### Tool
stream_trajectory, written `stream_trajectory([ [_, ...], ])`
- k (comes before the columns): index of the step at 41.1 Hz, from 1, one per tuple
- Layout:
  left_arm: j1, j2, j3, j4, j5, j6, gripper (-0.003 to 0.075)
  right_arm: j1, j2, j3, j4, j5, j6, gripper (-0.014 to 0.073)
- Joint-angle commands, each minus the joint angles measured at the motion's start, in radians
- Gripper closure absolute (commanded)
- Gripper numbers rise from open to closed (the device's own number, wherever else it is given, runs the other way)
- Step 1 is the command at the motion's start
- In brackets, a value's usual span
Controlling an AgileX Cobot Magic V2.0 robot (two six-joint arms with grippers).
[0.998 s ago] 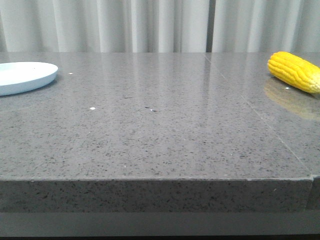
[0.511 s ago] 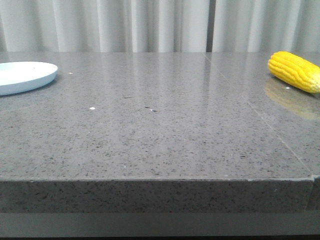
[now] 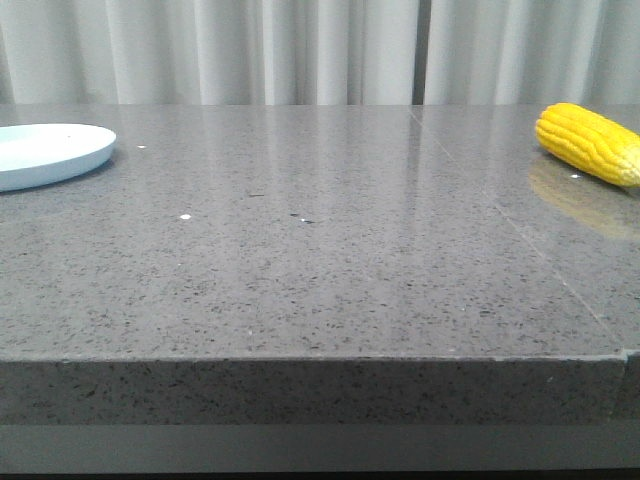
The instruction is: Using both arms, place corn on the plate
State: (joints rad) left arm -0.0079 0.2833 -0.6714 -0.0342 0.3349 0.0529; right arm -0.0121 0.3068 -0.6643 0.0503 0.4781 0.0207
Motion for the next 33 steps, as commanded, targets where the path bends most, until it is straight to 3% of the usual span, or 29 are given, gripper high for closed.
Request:
stream_trajectory([
  [1,0.000,0.084,-0.053,-0.008,0.001,0.000,0.0741,-0.006,0.081,-0.061,-0.001,-0.017,-0.002,0.0661],
  [7,0.000,0.176,-0.053,-0.008,0.070,0.000,0.0741,-0.006,0.173,-0.063,-0.001,0.035,-0.002,0.0661],
  [26,0.000,0.364,-0.051,-0.014,0.119,0.000,0.0739,-0.006,0.349,-0.032,-0.001,0.051,-0.004,0.0646],
  [29,0.000,0.387,-0.051,-0.014,0.130,0.000,0.0708,-0.006,0.363,-0.032,-0.001,0.051,-0.004,0.0563],
  [33,0.000,0.410,-0.051,-0.012,0.138,0.000,0.0551,-0.006,0.373,-0.032,-0.001,0.059,-0.012,0.0335],
])
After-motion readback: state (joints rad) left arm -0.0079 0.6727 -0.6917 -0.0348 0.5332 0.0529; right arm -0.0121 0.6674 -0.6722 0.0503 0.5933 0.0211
